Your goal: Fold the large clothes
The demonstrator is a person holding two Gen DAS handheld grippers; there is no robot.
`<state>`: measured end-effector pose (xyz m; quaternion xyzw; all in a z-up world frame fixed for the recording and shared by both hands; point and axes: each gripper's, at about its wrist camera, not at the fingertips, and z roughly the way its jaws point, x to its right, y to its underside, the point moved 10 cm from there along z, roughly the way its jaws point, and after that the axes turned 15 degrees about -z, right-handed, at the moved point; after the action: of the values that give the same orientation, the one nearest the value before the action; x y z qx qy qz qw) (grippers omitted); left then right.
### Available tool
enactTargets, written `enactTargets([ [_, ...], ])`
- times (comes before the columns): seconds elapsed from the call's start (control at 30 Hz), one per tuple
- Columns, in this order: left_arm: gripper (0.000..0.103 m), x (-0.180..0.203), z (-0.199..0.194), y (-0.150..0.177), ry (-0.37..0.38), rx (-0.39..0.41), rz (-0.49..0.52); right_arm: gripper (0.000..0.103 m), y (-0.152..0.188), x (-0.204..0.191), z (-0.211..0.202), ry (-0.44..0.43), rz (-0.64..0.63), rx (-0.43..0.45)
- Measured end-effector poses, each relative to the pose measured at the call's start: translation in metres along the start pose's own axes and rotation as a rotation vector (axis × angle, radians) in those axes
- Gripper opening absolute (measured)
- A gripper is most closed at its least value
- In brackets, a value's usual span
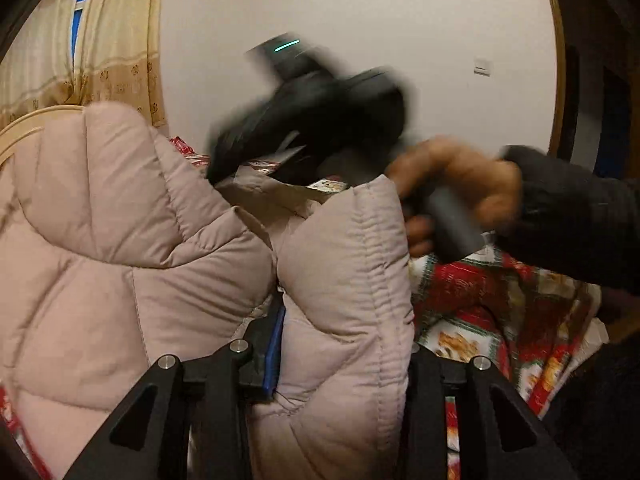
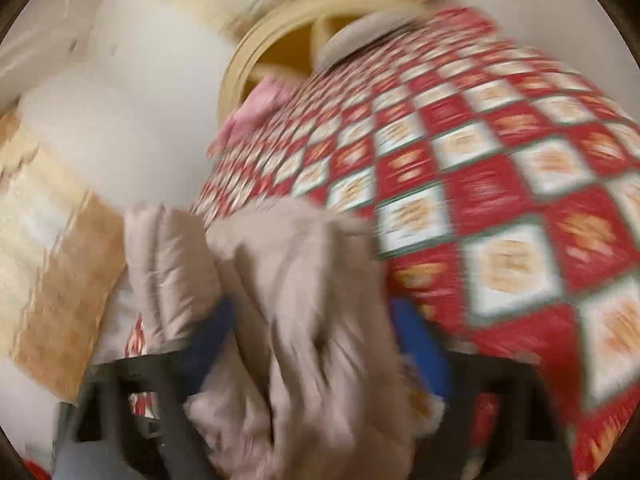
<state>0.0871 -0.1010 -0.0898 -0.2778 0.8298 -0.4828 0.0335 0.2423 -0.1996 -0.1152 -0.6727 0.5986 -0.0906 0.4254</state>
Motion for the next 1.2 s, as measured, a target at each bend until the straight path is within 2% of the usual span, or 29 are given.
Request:
enactTargets([
  [0.03,0.036,-0.001,-0.007,-0.002,-0.011,0.001,-0.002,0.026,0.001,-0.011,0.018,0.022,-0.069,-0.048],
  [0.1,0.036,-0.009,-0.032,-0.006,-0.019,0.005,-0.017,0.026,0.009,-0.031,0.037,0.07,-0.192,-0.059],
  [0.17,0.036,-0.02,-0.055,-0.007,-0.028,0.01,-0.023,0.025,0.017,-0.043,0.053,0.051,-0.239,-0.063],
  [0.23,0.038,-0.026,-0.069,-0.005,-0.044,-0.007,-0.007,0.025,0.028,-0.046,0.068,0.031,-0.254,-0.056],
  [0.33,0.039,-0.028,-0.085,-0.003,-0.043,-0.011,0.018,0.021,0.034,-0.028,0.079,0.045,-0.24,-0.052],
  [0.4,0.039,-0.028,-0.088,-0.003,-0.009,-0.021,0.034,0.02,0.034,-0.018,0.077,0.025,-0.194,-0.047],
  [0.5,0.039,-0.026,-0.114,-0.01,0.067,0.065,0.043,0.019,0.034,-0.009,0.073,0.025,-0.177,-0.048],
  [0.57,0.039,-0.04,-0.142,-0.028,0.119,0.188,-0.019,0.019,0.034,-0.007,0.07,0.031,-0.18,-0.05],
  [0.6,0.039,-0.056,-0.152,-0.035,0.117,0.245,-0.059,0.019,0.035,-0.006,0.069,0.031,-0.179,-0.052],
  [0.63,0.039,-0.076,-0.161,-0.046,0.084,0.318,-0.134,0.019,0.035,-0.004,0.069,0.031,-0.179,-0.053],
  [0.7,0.043,-0.117,-0.165,-0.055,-0.014,0.401,-0.266,0.019,0.036,-0.002,0.068,0.023,-0.18,-0.054],
  [0.73,0.045,-0.153,-0.162,-0.057,-0.117,0.437,-0.37,0.019,0.036,-0.002,0.068,0.02,-0.176,-0.052],
  [0.83,0.045,-0.231,-0.144,-0.046,-0.286,0.482,-0.606,0.02,0.04,-0.002,0.067,0.022,-0.17,-0.032],
  [0.87,0.045,-0.25,-0.134,-0.04,-0.29,0.502,-0.684,0.02,0.041,-0.002,0.066,0.027,-0.172,-0.027],
  [0.93,0.044,-0.26,-0.098,-0.037,-0.189,0.506,-0.809,0.02,0.042,-0.002,0.066,0.032,-0.17,-0.019],
  [0.97,0.044,-0.253,-0.08,-0.04,-0.141,0.495,-0.82,0.02,0.042,-0.001,0.066,0.032,-0.165,-0.017],
  [1.0,0.045,-0.241,-0.058,-0.044,-0.124,0.475,-0.791,0.02,0.043,-0.001,0.066,0.029,-0.16,-0.016],
  [1.07,0.045,-0.21,-0.018,-0.058,-0.147,0.399,-0.663,0.02,0.044,0.0,0.067,0.025,-0.148,-0.014],
  [1.13,0.045,-0.187,0.006,-0.075,-0.158,0.355,-0.577,0.02,0.047,0.004,0.068,0.024,-0.137,-0.019],
  [1.2,0.048,-0.178,0.028,-0.083,-0.236,0.289,-0.525,0.02,0.048,0.01,0.069,-0.001,-0.092,-0.014],
])
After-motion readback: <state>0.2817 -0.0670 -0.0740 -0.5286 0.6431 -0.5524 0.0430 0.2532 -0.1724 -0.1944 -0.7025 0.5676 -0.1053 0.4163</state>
